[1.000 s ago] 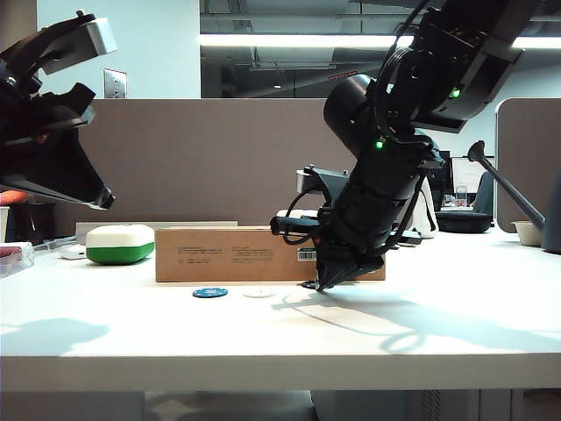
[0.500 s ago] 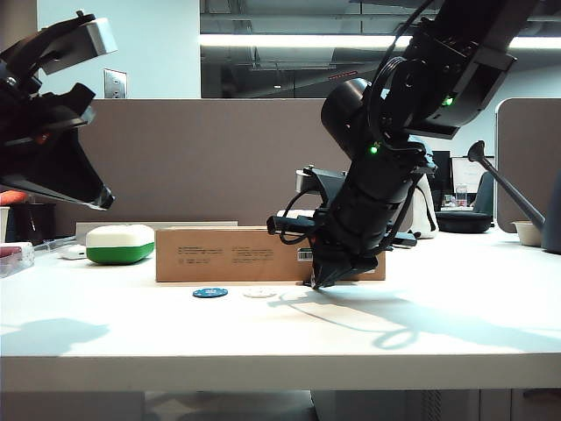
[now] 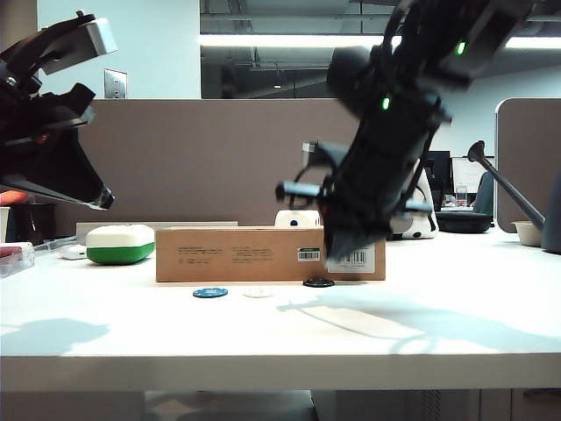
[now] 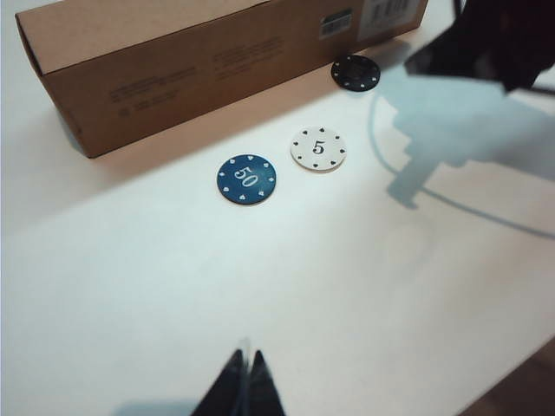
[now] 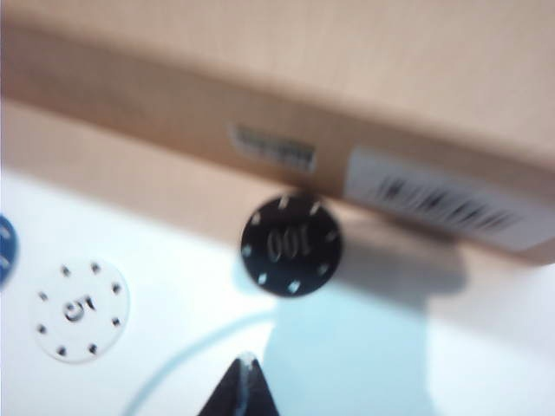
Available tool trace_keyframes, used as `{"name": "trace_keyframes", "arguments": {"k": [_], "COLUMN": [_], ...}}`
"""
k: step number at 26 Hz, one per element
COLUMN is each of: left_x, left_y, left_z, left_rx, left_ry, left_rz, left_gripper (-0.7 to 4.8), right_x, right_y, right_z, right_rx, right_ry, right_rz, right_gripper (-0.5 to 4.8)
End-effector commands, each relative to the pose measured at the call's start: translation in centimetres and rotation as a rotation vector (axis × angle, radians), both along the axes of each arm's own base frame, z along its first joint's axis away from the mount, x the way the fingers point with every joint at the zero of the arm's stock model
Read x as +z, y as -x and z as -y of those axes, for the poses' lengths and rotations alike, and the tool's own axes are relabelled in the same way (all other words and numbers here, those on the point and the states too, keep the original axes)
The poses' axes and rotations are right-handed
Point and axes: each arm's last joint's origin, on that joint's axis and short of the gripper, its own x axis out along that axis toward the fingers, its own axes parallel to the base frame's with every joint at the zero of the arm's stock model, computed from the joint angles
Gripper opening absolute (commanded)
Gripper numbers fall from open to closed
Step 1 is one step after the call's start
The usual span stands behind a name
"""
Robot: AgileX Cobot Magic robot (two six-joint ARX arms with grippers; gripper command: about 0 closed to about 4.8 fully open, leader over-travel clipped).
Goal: Push the chip with the highest value in the row forward next to the rectangular box.
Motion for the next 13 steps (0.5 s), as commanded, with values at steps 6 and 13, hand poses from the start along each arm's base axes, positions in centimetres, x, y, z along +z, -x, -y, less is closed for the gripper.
{"name": "trace_keyframes", "arguments": {"k": [6,13], "left_x": [0.3,0.3], "left_y": [-0.1,-0.1], "left_z": [0.1,0.1], "left_rx": [-0.005,-0.005], "left_ry": [0.011,0.011], "left_rz": [0.016,0.016], "left_gripper": [-0.05,-0.05], "right_x": [2.8,3.3], "right_y": [0.8,1.9], "right_z": [0.7,0.5], "right_rx": [-0.031,0.073], "right_ry": [0.025,-0.035], "right_rz": [0.058,-0.023], "right_gripper": [-0.09,-0.09]}}
